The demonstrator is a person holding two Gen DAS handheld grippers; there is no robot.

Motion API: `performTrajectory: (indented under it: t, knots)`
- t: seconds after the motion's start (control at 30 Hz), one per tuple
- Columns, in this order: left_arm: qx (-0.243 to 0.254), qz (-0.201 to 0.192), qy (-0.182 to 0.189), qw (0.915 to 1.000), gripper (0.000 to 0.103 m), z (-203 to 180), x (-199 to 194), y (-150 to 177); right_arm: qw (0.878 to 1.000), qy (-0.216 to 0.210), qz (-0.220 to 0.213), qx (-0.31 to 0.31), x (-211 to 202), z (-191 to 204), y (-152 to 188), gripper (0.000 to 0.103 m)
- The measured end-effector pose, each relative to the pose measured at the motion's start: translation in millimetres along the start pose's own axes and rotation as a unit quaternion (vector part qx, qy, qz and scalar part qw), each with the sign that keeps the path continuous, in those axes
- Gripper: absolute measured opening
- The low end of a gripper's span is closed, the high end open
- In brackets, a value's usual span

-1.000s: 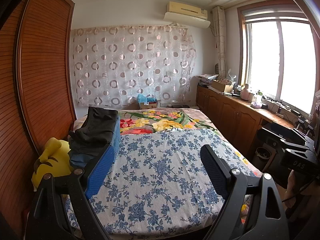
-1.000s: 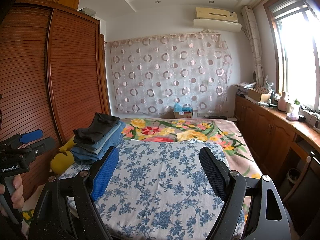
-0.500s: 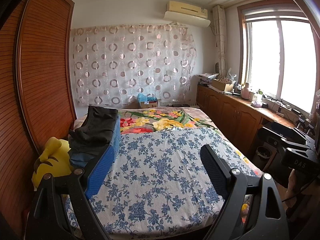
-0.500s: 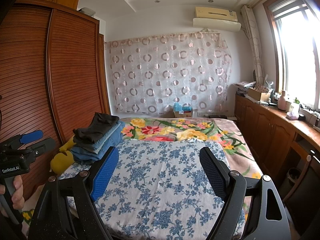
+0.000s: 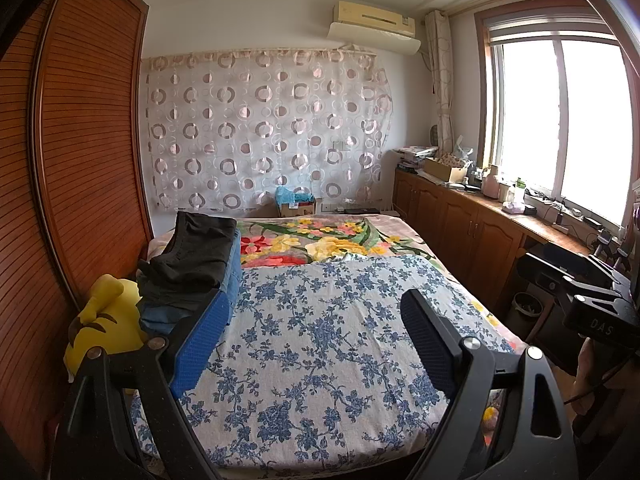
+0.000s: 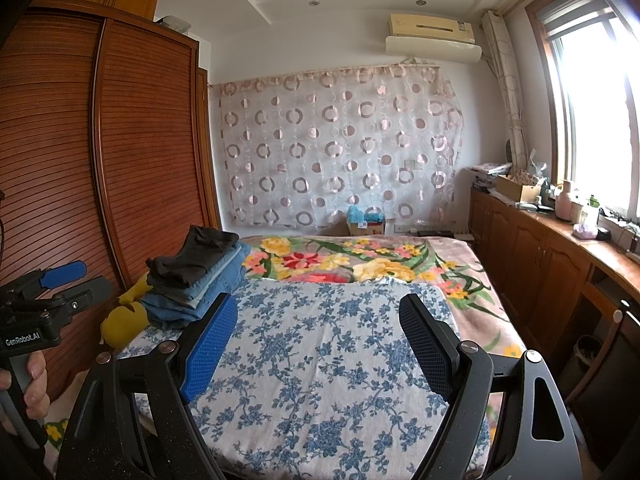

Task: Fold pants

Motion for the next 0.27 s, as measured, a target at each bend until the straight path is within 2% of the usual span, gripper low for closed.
performTrajectory:
  t: [0.27]
  knots:
    - [0.000, 0.000, 0.000, 1.0000, 0.088, 0.1, -0.1, -0.3, 1.000, 0.000, 0.000, 0.000, -0.8, 1.1, 1.2, 0.084]
Point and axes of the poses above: each gripper's, at about its wrist camera, not at the fingertips, and x roughly the way its jaws point, z to its left, y to its underside, the point moved 2 cm from there along x, roughly the way its jaws point, and after that the axes turned 9 degrees about x, right-handed, at the moved point
